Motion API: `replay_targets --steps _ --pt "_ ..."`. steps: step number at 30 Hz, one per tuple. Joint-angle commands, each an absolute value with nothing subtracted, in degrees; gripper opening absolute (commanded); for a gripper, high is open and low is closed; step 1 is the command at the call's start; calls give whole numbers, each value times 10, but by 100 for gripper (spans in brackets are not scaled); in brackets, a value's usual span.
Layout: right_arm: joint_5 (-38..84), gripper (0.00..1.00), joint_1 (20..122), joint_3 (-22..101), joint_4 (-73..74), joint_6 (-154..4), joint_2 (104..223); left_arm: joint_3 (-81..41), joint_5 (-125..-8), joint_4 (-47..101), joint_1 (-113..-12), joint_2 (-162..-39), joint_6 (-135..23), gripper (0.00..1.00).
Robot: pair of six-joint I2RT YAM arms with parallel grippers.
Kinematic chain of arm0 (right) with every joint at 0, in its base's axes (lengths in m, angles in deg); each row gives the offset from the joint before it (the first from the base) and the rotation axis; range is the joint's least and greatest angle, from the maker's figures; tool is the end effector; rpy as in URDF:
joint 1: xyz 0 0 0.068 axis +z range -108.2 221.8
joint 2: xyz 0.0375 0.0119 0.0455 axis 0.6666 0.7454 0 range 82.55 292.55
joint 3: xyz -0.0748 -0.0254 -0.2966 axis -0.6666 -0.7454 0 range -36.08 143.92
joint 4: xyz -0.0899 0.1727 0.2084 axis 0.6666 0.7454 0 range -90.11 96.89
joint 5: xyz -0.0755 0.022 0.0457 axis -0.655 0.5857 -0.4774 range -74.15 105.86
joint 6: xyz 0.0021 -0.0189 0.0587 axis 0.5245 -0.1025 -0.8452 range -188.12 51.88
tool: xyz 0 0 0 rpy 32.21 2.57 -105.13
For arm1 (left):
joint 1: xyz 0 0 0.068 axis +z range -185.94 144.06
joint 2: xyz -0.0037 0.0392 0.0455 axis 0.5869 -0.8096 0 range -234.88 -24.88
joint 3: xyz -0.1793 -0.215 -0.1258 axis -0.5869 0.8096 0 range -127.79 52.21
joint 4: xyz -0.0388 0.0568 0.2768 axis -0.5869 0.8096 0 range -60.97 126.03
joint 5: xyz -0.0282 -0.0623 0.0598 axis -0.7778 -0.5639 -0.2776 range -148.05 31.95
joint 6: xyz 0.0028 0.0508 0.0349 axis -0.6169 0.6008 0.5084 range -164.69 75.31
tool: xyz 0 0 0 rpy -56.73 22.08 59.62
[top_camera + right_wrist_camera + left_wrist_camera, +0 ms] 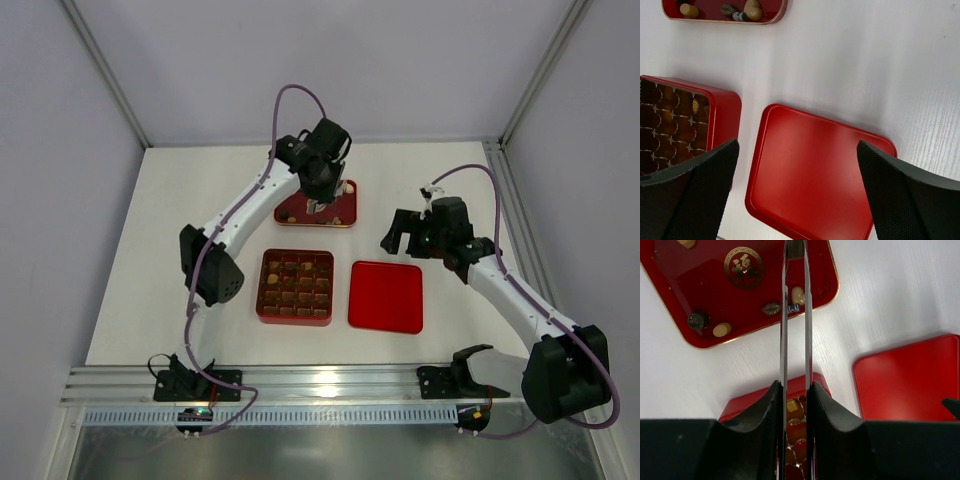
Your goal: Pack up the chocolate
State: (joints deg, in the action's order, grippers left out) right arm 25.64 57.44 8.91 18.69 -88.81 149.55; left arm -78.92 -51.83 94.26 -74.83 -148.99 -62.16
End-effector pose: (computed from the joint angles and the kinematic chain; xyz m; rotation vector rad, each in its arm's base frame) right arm 0.2550 0.0796 0.2649 0.0116 2.3262 0.5208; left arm 0.4016 -0.3175 0.3515 0.4426 2.5561 -0.2244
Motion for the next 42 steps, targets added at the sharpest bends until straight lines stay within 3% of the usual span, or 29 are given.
replay_targets --steps 1,23,42 --pt "262 100 572 90 166 -888 1487 -766 -514 948 -751 -1406 -629 24" --pt "285 100 584 72 118 -935 1501 -371 -519 942 -820 -1052 -694 25" --pt "265 100 606 69 129 -947 1493 -251 -515 935 -859 -992 -704 27"
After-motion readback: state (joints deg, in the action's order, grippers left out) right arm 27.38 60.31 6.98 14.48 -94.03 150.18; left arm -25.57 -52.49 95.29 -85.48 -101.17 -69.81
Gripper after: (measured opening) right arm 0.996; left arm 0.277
